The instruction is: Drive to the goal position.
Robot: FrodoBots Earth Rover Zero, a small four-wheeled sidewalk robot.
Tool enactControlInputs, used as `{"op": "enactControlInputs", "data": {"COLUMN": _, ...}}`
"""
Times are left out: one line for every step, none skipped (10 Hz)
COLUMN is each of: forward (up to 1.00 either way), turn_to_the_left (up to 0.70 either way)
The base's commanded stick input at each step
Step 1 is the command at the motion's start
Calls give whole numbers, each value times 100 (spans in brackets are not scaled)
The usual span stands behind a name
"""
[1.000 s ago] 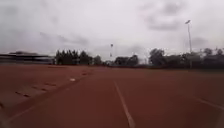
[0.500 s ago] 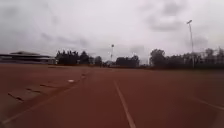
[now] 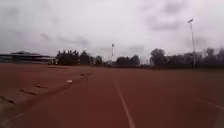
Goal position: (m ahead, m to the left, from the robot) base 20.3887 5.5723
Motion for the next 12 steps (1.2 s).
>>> {"op": "enactControlInputs", "data": {"forward": 50, "turn_to_the_left": 0}}
{"op": "enactControlInputs", "data": {"forward": 50, "turn_to_the_left": 0}}
{"op": "enactControlInputs", "data": {"forward": 50, "turn_to_the_left": 0}}
{"op": "enactControlInputs", "data": {"forward": 50, "turn_to_the_left": 0}}
{"op": "enactControlInputs", "data": {"forward": 50, "turn_to_the_left": 0}}
{"op": "enactControlInputs", "data": {"forward": 50, "turn_to_the_left": 0}}
{"op": "enactControlInputs", "data": {"forward": 50, "turn_to_the_left": 0}}
{"op": "enactControlInputs", "data": {"forward": 50, "turn_to_the_left": 0}}
{"op": "enactControlInputs", "data": {"forward": 50, "turn_to_the_left": 0}}
{"op": "enactControlInputs", "data": {"forward": 50, "turn_to_the_left": 0}}
{"op": "enactControlInputs", "data": {"forward": 50, "turn_to_the_left": 0}}
{"op": "enactControlInputs", "data": {"forward": 50, "turn_to_the_left": 0}}
